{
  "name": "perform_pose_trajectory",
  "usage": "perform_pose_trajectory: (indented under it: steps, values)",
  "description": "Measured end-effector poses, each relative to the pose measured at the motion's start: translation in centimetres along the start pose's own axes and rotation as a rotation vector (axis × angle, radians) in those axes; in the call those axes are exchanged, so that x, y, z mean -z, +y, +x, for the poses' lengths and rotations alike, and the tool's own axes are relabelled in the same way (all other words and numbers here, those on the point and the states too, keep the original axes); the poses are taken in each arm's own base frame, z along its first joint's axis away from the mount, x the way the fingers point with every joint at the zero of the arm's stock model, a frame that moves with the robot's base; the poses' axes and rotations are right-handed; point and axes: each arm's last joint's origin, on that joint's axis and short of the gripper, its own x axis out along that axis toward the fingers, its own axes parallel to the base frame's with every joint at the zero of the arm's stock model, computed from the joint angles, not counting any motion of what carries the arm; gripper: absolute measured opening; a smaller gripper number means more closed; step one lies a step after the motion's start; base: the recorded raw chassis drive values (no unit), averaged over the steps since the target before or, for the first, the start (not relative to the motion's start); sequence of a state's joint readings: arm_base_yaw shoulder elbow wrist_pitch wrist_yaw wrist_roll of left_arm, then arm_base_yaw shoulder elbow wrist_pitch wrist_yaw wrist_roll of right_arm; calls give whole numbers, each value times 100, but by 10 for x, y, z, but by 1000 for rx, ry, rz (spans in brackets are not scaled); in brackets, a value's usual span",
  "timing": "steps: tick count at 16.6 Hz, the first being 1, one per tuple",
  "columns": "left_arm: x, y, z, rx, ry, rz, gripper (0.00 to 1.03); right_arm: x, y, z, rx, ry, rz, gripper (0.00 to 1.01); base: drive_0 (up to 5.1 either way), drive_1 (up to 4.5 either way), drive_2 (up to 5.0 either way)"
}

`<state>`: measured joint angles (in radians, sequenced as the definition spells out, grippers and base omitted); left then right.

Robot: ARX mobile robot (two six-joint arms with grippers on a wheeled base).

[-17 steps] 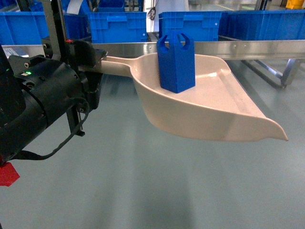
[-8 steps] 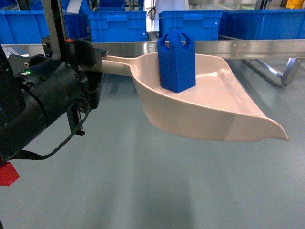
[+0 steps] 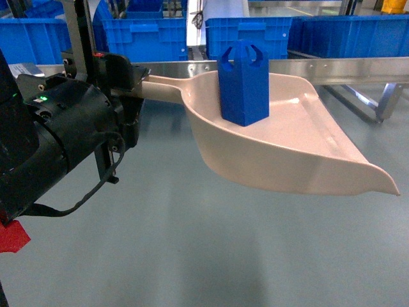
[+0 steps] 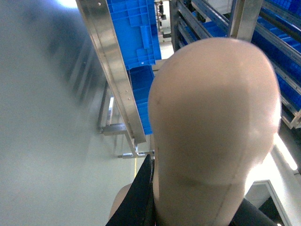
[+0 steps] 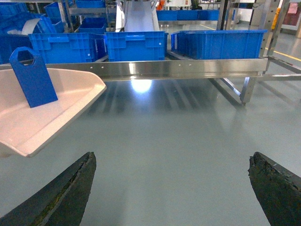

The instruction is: Place part in tray to right shelf

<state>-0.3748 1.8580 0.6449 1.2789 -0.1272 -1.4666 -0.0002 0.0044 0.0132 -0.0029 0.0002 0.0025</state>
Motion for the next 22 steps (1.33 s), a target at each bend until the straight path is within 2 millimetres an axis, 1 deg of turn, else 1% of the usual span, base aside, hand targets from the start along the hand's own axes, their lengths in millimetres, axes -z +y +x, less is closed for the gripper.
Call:
perform_pose_trajectory:
  steps: [18, 22]
  values:
    - [-2, 0, 0, -2, -8, 0, 17, 0, 0, 0, 0, 2, 0, 98, 5, 392, -382]
    - [-1, 0, 0, 0, -2, 0, 17, 0, 0, 0, 0, 0, 0, 98, 114, 526, -298]
